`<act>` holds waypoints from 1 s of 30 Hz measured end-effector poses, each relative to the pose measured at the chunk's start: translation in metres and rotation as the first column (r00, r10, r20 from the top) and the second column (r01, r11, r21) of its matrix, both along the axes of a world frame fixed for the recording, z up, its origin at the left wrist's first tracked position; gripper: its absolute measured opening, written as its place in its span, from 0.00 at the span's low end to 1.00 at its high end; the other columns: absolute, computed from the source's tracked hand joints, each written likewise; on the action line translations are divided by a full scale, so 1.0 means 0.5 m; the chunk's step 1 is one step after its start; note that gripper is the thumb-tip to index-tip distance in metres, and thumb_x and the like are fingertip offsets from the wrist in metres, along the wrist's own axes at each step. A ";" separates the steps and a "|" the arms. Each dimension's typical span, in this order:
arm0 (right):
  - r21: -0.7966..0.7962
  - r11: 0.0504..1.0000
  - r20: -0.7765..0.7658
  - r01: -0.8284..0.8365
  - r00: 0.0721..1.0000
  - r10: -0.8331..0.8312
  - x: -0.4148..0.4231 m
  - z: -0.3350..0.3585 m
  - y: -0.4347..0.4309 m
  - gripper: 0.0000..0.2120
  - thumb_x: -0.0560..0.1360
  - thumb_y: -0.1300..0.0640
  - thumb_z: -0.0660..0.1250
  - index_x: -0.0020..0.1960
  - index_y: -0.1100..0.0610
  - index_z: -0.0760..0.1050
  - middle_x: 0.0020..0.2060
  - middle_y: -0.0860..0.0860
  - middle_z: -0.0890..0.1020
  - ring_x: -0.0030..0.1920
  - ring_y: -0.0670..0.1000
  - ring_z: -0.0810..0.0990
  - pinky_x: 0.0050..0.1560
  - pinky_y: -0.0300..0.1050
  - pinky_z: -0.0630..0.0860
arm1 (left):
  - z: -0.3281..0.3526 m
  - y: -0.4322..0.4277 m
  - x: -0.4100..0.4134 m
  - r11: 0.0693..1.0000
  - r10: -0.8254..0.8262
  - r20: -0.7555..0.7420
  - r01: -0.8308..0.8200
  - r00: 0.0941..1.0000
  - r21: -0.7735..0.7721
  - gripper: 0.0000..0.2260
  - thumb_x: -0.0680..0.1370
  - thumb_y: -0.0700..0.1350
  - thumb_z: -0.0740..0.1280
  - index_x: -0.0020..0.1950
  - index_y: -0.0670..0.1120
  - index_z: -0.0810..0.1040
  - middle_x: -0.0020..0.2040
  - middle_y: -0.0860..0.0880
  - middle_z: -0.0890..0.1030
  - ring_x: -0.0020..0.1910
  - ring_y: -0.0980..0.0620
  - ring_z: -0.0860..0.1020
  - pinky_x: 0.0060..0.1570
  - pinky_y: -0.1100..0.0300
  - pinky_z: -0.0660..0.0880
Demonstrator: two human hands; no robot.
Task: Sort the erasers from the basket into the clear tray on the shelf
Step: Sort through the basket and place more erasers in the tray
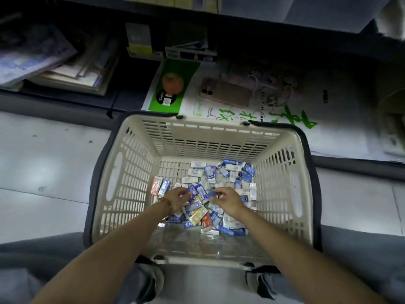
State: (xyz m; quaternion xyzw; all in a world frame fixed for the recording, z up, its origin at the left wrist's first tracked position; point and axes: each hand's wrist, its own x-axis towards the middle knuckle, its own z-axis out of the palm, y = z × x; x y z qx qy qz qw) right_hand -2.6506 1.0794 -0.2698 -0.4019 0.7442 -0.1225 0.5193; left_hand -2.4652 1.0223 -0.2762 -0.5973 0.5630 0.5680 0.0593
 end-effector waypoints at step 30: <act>-0.177 0.794 0.350 0.582 0.791 -0.502 0.020 0.083 -0.071 0.10 0.75 0.61 0.68 0.56 0.60 0.76 0.45 0.54 0.80 0.40 0.49 0.77 0.42 0.41 0.74 | 0.113 -0.112 -0.002 0.863 0.502 -0.328 -0.487 0.800 0.133 0.07 0.80 0.41 0.59 0.55 0.39 0.70 0.57 0.39 0.79 0.40 0.50 0.80 0.33 0.62 0.80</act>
